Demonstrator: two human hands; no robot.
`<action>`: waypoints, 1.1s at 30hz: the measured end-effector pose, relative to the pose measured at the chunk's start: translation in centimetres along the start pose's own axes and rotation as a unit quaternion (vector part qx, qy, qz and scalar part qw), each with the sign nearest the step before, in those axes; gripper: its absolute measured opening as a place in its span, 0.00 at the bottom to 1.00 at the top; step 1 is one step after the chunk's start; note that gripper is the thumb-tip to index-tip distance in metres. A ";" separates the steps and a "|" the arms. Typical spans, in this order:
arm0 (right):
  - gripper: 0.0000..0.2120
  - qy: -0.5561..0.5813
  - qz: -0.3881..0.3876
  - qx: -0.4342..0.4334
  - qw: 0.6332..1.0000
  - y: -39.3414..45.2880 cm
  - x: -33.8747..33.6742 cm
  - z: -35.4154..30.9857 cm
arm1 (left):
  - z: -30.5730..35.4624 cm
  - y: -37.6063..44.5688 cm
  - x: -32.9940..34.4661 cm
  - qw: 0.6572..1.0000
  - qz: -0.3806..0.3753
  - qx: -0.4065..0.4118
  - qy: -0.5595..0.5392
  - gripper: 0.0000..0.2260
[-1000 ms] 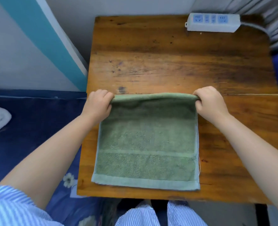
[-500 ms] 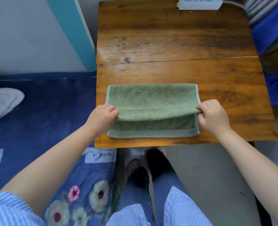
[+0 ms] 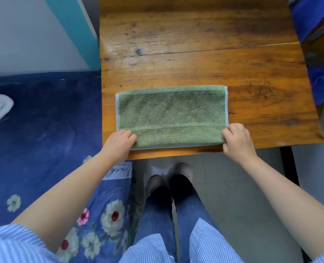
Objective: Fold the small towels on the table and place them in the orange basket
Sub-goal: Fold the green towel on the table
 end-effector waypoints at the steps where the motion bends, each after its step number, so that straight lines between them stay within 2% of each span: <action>1: 0.17 -0.008 -0.013 -0.004 1.000 -0.2 0.3 -0.1 | -0.1 0.0 0.2 1.000 -0.006 -0.009 -0.003 0.20; 6: 0.19 -0.027 -0.049 -0.030 0.998 -0.5 1.0 -0.3 | 0.0 -0.3 0.7 1.000 -0.020 -0.013 -0.003 0.19; 10: 0.20 -0.055 -0.080 -0.053 0.994 -0.8 1.1 0.1 | 0.3 -0.7 0.5 0.997 0.065 0.031 0.020 0.15; 12: 0.21 -0.059 -0.082 -0.056 0.993 -1.1 1.2 0.2 | 0.6 -0.7 0.5 0.996 0.071 0.049 0.033 0.12; 16: 0.20 -0.059 -0.096 -0.044 0.993 -1.3 1.4 0.3 | 0.4 -1.0 1.1 0.998 -0.017 0.034 0.041 0.18; 19: 0.17 -0.080 -0.099 -0.034 0.991 -0.8 1.0 -0.2 | 0.8 -0.5 -0.2 0.989 -0.116 0.036 0.078 0.17; 22: 0.02 -0.059 -0.026 -0.042 0.997 0.6 -0.5 -1.6 | -0.4 0.5 -0.4 0.971 -0.224 -0.056 0.060 0.09; 23: 0.06 -0.039 -0.003 -0.034 0.999 1.4 -0.9 -2.2 | -0.2 1.4 -1.0 0.978 -0.193 -0.064 0.047 0.08; 24: 0.09 -0.021 0.024 -0.036 0.999 2.2 -1.0 -3.0 | 0.2 2.7 -2.1 0.994 -0.090 -0.053 0.035 0.06; 25: 0.11 -0.003 0.036 -0.029 0.999 3.5 -0.9 -4.0 | 0.0 3.9 -2.7 0.998 -0.017 -0.062 0.014 0.06; 27: 0.16 0.023 0.026 -0.034 0.999 5.8 0.2 -6.4 | -0.3 6.0 -2.9 0.988 0.104 -0.108 -0.040 0.07; 28: 0.18 0.029 0.005 -0.032 0.999 7.2 1.2 -7.5 | -0.6 7.2 -2.5 0.980 0.123 -0.145 -0.059 0.12; 30: 0.21 0.032 -0.076 -0.018 0.996 9.5 3.1 -9.2 | -0.6 8.8 -1.6 0.972 0.078 -0.208 -0.081 0.19; 31: 0.22 0.034 -0.128 -0.007 0.991 10.1 4.1 -9.7 | -0.8 8.9 -0.7 0.969 0.031 -0.236 -0.073 0.22; 33: 0.24 0.029 -0.196 -0.005 0.980 10.6 6.3 -10.2 | -1.6 8.4 1.5 0.964 -0.039 -0.258 -0.046 0.25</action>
Point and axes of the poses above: each hand's wrist, its own y-axis towards the middle knuckle, its own x-axis out of the palm, z = x × y, the point moved 6 cm from there along y, towards the middle knuckle, and after that the axes turned 15 degrees about z, right-handed, at the moved point
